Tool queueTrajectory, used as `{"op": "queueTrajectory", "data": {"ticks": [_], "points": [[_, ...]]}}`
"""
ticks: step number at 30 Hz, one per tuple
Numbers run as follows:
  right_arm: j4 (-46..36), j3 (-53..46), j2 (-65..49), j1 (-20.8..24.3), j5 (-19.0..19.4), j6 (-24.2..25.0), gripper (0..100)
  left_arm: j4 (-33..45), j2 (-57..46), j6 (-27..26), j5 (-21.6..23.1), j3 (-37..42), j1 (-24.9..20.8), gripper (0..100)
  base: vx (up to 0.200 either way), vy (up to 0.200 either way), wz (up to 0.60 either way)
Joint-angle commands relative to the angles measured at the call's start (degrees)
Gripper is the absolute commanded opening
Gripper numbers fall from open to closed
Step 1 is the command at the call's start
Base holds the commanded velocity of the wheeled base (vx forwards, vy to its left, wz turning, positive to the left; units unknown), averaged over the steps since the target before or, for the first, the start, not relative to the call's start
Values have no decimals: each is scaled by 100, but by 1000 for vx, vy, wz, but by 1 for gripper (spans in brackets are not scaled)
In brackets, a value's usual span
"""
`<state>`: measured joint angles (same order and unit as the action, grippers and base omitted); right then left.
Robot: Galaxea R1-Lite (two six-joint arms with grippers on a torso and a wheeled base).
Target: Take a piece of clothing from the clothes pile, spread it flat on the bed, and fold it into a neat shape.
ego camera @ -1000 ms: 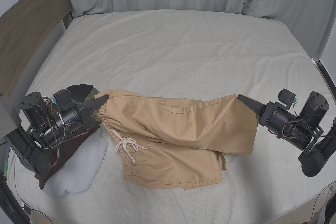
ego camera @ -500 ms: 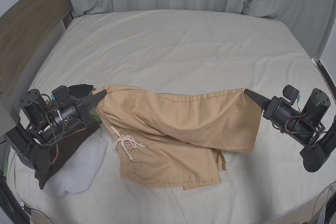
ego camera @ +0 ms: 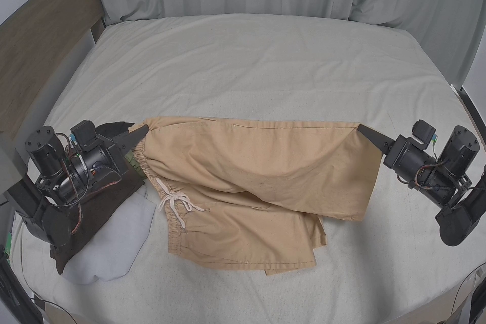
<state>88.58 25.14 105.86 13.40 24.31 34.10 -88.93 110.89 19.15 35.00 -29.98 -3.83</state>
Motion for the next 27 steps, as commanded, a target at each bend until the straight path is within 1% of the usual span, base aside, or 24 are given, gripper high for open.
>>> {"op": "queueTrajectory", "data": {"ticks": [1,11,17,27], "points": [[2,9,13,-65,13,0,0,-1,12,1,-2,-35,40,0,0,0,0],[2,35,13,-118,21,0,0,-1,91,1,-37,-96,119,0,0,0,0],[2,35,22,-224,30,-35,0,-1,179,1,-213,-219,207,0,0,0,0],[2,35,66,-241,30,-105,0,-1,205,1,-222,-254,216,0,0,0,0]]}}
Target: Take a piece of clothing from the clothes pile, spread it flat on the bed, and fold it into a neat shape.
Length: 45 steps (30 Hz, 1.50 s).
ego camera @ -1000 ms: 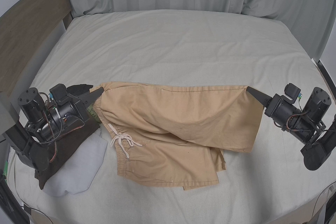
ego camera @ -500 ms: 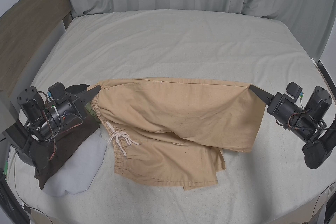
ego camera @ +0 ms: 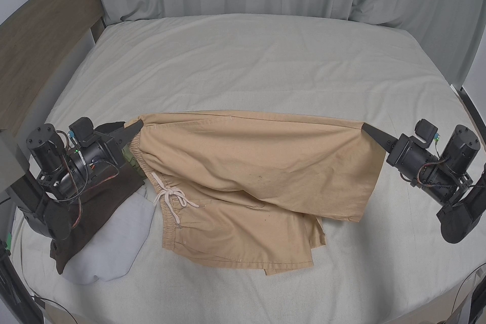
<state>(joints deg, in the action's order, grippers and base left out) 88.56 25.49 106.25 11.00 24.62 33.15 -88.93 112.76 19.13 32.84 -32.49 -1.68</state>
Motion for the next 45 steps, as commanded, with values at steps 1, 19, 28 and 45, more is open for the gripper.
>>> {"op": "queueTrajectory", "data": {"ticks": [1,19,28,45], "points": [[3,0,36,-19,-2,-28,0,-1,18,-5,-6,6,1,0,0,0,0],[-6,492,510,61,-10,-195,0,-10,237,-5,-103,50,-95,0,0,0,0],[-6,1239,1117,25,-19,-449,0,-10,694,38,-349,-302,-166,0,0,0,0],[-15,2724,1952,17,34,-449,0,-10,1336,329,-1043,-1207,-394,0,0,0,0]]}}
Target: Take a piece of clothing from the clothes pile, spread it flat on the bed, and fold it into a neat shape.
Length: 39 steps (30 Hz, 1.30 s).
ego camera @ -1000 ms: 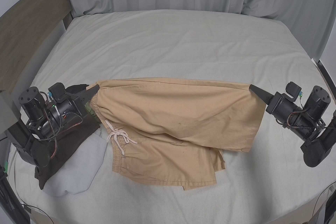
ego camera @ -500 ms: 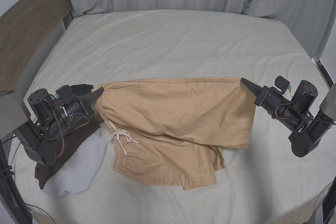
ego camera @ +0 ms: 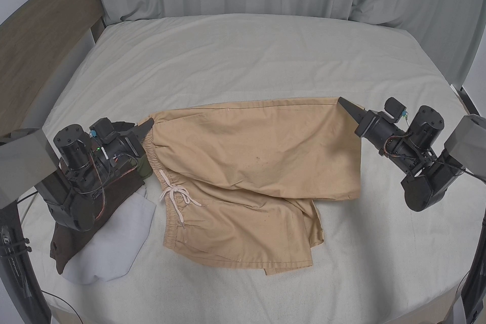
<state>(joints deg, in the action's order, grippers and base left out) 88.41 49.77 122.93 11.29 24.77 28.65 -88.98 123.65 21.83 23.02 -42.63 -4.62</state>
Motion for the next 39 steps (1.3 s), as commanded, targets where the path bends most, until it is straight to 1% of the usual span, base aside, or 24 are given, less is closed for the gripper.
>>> {"op": "queueTrajectory", "data": {"ticks": [1,3,7,10,15,22,25,26,28,31,39], "points": [[1,384,346,-13,19,9,0,-5,291,67,-69,-237,-109,0,0,0,0],[1,516,425,-30,45,18,0,3,353,67,-96,-316,-118,0,0,0,0],[1,885,724,-92,133,88,0,-5,599,75,-412,-632,-197,0,0,0,0],[-8,1122,891,-109,133,106,0,-5,731,84,-526,-799,-241,0,0,0,0],[-8,1447,1128,-118,124,203,0,-5,863,234,-623,-1002,-267,0,0,0,0],[-16,1984,1515,-268,124,264,0,-5,1074,409,-693,-1256,-303,0,0,0,0],[-25,2194,1594,-285,124,352,0,-5,1109,471,-755,-1300,-303,0,0,0,0],[-52,2326,1646,-285,124,510,0,-5,1126,550,-825,-1362,-311,0,0,0,0],[-95,2379,1673,-285,124,572,0,-5,1135,594,-843,-1397,-320,0,0,0,0],[-183,2555,1770,-303,124,581,0,-5,1179,717,-851,-1432,-311,0,0,0,0],[-298,2898,1928,-311,124,581,0,-5,1311,735,-939,-1626,-320,0,0,0,0]]}}
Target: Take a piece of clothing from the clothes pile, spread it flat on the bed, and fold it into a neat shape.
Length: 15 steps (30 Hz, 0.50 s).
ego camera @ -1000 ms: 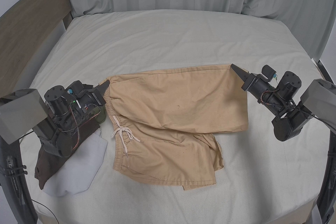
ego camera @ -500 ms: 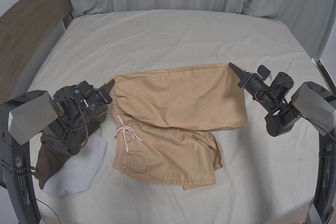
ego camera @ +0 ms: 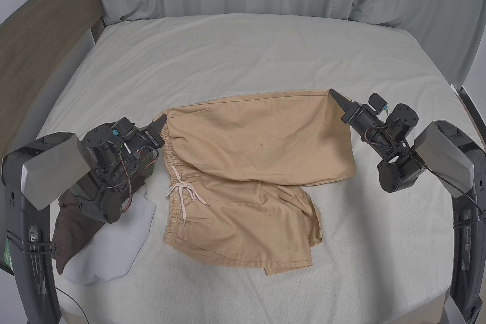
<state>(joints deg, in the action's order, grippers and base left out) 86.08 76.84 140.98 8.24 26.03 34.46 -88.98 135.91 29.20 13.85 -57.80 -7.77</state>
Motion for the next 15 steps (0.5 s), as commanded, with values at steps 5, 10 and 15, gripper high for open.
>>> {"op": "queueTrajectory", "data": {"ticks": [5,10,15], "points": [[-223,490,219,-15,-1,-1,0,-5,128,-2,-40,-135,-32,0,0,0,0],[-241,640,342,-15,-1,-1,0,-5,190,16,-58,-162,-14,0,0,0,0],[-241,657,377,-15,-1,-10,0,-5,243,16,-58,-171,-23,0,0,0,0]]}}
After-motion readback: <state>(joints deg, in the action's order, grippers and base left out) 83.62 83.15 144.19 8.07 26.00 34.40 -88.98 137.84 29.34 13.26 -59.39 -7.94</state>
